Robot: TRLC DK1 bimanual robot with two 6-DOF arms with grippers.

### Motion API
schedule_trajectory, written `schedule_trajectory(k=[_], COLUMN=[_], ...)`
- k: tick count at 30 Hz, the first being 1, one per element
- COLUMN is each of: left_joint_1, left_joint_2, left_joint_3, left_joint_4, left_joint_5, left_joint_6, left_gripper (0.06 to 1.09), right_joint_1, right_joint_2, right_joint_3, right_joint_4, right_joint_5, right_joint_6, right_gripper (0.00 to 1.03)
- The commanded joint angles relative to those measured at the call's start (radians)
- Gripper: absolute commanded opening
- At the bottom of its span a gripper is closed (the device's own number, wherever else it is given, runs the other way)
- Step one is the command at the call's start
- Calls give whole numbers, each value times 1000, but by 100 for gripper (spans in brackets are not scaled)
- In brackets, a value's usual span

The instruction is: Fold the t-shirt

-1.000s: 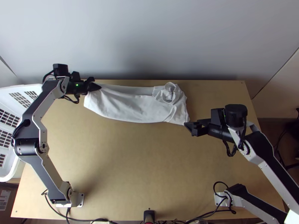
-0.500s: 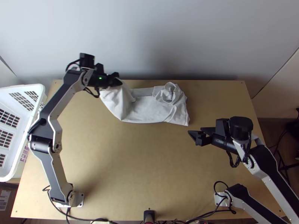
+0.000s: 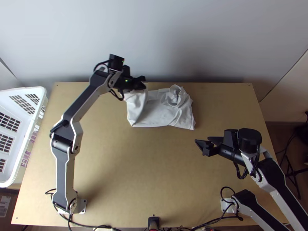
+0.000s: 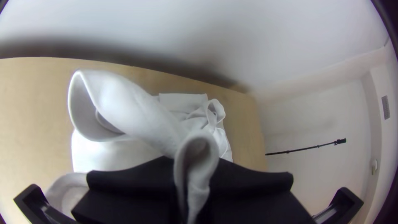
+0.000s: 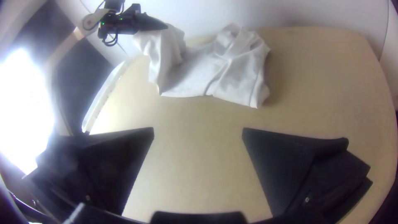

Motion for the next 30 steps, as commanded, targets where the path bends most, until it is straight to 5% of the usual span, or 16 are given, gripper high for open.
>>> schedule_trajectory(k=[1, 16, 24, 26, 28, 30], left_joint_1=[-86, -221, -260, -269, -281, -295], left_joint_2=[86, 198, 227, 227, 224, 213], left_joint_3=[85, 104, 104, 104, 105, 105], left_joint_4=[57, 353, 583, 619, 616, 605], left_joint_5=[-15, -42, -47, -49, -47, -46], left_joint_6=[-54, -214, -386, -412, -425, -424], left_gripper=[9, 9, 10, 38, 84, 101], right_joint_1=[-6, -40, -41, -37, -35, -32], right_joint_2=[-56, -123, -131, -131, -131, -132], right_joint_3=[-67, -133, -144, -145, -150, -153], right_joint_4=[32, 62, 64, 65, 73, 75], right_joint_5=[0, 0, -2, -2, -2, -2], right_joint_6=[22, 55, 61, 61, 61, 61], right_gripper=[99, 99, 99, 99, 99, 99])
